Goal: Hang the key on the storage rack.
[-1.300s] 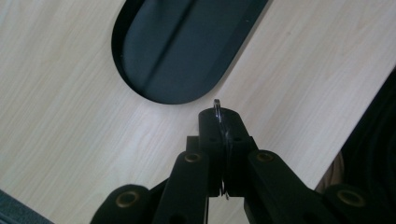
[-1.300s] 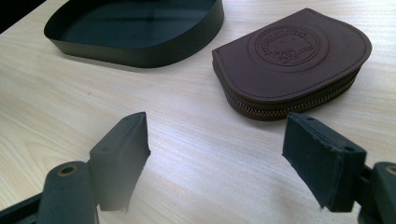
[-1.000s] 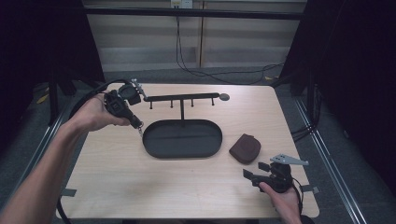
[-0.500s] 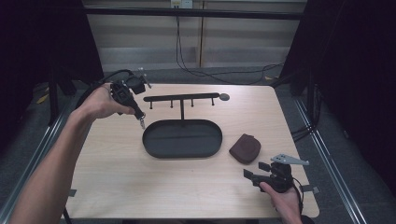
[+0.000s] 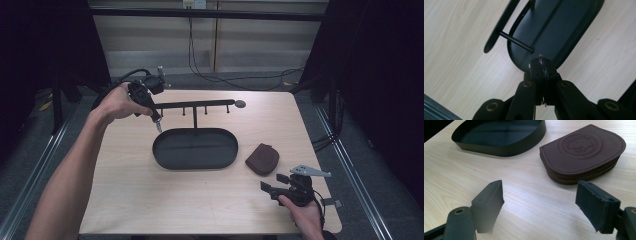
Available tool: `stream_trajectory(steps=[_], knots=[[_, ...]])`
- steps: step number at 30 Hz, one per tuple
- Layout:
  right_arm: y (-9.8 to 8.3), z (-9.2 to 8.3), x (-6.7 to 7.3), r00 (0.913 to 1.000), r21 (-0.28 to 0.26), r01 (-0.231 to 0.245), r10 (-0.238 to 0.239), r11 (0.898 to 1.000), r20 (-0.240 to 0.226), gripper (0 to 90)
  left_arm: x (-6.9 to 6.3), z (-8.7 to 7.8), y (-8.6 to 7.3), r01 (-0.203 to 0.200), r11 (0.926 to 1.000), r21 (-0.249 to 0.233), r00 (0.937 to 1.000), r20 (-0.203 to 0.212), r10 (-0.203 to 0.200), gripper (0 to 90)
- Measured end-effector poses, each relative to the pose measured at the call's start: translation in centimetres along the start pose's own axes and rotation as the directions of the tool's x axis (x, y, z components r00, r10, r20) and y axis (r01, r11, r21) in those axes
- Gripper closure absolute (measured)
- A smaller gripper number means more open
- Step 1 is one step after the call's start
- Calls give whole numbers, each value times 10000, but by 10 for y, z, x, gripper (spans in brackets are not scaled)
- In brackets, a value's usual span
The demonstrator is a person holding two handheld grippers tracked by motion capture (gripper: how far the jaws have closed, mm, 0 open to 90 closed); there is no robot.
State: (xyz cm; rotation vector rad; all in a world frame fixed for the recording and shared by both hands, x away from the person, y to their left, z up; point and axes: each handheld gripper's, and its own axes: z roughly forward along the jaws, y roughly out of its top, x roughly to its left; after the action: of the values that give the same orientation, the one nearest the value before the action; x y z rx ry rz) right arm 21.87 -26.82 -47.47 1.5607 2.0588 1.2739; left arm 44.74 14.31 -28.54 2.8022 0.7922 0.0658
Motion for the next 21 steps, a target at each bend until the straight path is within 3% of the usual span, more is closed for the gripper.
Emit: stream_trajectory(steps=[5, 7, 21], knots=[[0, 0, 0, 10000, 7, 11, -11, 10000, -27, 221, 3, -1, 1, 217, 9997, -113, 9997, 116, -216, 892], [0, 0, 0, 10000, 12, 6, -6, 10000, -27, 221, 3, 0, 2, 74, 10000, -49, 9998, 193, -73, 892], [0, 0, 0, 10000, 1, 28, -28, 10000, -41, 221, 4, 5, 8, 216, 9997, -62, 9998, 35, -216, 891]])
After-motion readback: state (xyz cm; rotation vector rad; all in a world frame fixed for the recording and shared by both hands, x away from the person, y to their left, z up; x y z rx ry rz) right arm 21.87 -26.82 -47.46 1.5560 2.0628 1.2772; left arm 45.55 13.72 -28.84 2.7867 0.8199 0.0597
